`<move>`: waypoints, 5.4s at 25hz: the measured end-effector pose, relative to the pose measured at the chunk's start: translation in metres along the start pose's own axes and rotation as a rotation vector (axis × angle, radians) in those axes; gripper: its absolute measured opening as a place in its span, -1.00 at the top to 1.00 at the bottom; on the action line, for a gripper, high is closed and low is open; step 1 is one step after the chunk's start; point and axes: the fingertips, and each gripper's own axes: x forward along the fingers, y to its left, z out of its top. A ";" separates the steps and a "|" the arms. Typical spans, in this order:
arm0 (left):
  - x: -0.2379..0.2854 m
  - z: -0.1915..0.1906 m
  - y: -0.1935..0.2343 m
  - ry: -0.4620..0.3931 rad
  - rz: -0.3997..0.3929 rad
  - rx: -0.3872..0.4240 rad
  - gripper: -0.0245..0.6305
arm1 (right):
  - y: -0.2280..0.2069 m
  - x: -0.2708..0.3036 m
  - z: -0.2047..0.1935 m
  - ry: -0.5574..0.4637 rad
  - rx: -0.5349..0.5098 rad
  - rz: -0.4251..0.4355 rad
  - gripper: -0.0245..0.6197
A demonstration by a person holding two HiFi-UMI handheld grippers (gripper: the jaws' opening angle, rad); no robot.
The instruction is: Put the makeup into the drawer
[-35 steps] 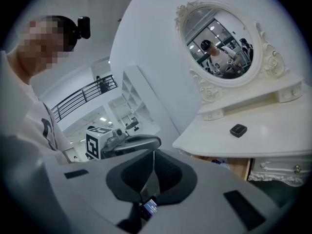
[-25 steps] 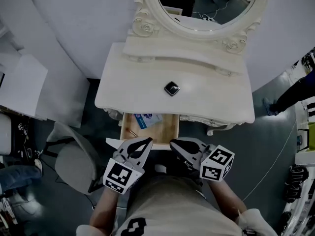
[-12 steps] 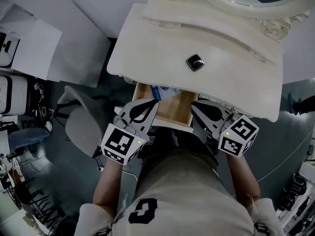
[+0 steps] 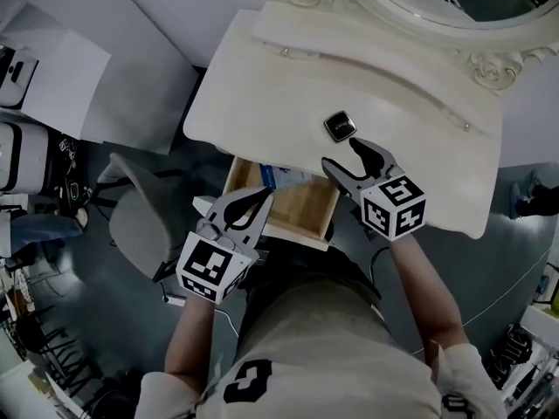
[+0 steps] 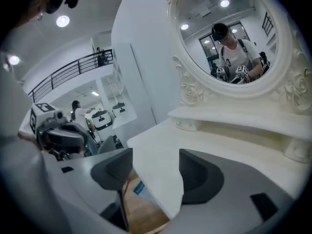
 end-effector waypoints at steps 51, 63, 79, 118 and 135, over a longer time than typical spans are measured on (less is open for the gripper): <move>-0.103 -0.031 0.018 -0.089 -0.065 -0.002 0.76 | 0.075 0.042 -0.028 0.150 0.042 -0.066 -0.06; -0.119 -0.059 -0.001 -0.064 -0.167 -0.011 0.76 | 0.128 0.030 -0.113 0.272 0.161 -0.034 -0.06; -0.099 -0.084 -0.012 0.069 -0.113 -0.046 0.76 | 0.070 0.114 -0.197 0.496 0.155 -0.060 -0.06; -0.146 -0.067 0.025 -0.042 -0.077 -0.016 0.76 | 0.145 0.032 -0.077 0.022 0.167 -0.071 -0.05; -0.145 -0.030 -0.023 -0.146 -0.316 -0.032 0.76 | 0.258 -0.067 -0.014 -0.186 0.084 0.169 0.83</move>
